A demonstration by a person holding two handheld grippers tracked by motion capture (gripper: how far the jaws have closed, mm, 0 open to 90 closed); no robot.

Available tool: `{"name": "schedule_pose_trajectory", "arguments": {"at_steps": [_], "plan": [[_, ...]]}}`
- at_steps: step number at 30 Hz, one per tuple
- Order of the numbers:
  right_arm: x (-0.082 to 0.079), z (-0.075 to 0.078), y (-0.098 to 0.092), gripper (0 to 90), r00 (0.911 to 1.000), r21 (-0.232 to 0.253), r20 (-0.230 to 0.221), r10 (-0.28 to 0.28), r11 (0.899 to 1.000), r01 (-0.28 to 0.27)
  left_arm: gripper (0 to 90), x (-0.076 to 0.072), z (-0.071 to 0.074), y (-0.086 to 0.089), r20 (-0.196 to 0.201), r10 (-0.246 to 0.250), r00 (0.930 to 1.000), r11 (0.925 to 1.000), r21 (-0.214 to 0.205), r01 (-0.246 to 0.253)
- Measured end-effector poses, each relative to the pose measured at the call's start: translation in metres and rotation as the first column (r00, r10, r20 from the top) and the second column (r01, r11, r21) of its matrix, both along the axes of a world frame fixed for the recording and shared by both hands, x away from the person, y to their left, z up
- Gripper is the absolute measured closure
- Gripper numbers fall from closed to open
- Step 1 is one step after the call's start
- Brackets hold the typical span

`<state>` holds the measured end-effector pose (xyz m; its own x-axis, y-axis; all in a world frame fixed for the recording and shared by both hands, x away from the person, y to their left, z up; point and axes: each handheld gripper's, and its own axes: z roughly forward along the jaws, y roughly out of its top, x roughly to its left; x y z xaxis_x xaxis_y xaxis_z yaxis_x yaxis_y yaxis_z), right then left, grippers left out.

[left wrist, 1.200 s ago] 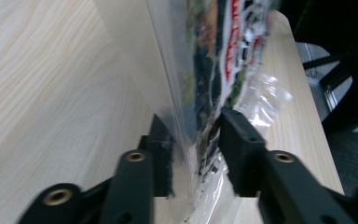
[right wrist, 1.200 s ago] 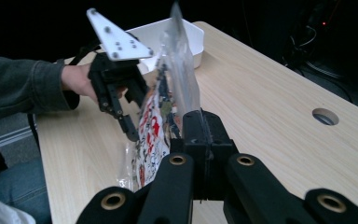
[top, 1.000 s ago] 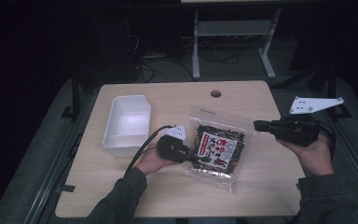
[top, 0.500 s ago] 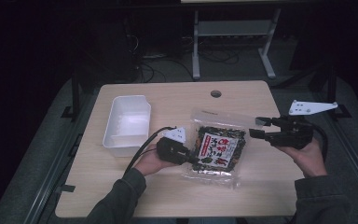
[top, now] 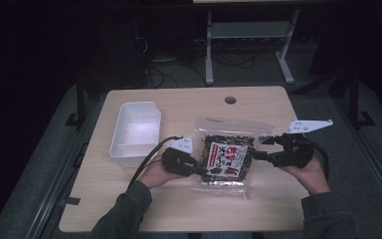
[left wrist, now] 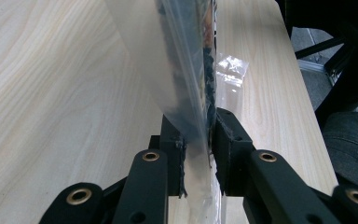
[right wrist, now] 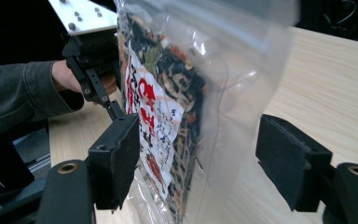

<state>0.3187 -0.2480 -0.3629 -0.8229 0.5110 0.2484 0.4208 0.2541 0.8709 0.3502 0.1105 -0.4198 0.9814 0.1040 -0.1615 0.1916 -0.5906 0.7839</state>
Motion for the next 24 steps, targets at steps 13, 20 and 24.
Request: {"name": "schedule_pose_trajectory", "arguments": {"at_steps": [13,20,24], "plan": [[0.013,-0.014,0.031,41.3,0.9964,-0.002,-0.004,0.084,0.996,-0.084,75.0,-0.001,0.000,0.005,-0.004,0.004,1.0000,1.0000,-0.003,-0.004],[0.014,-0.014,0.036,58.2,0.9926,0.011,0.008,0.121,0.993,-0.121,74.4,-0.001,-0.001,0.009,-0.004,0.009,1.0000,1.0000,0.002,-0.009],[0.013,-0.014,0.036,68.5,0.9854,0.047,-0.006,0.170,0.984,-0.170,72.3,0.000,-0.002,0.012,-0.010,0.023,0.9997,0.9997,-0.005,-0.023]]}}
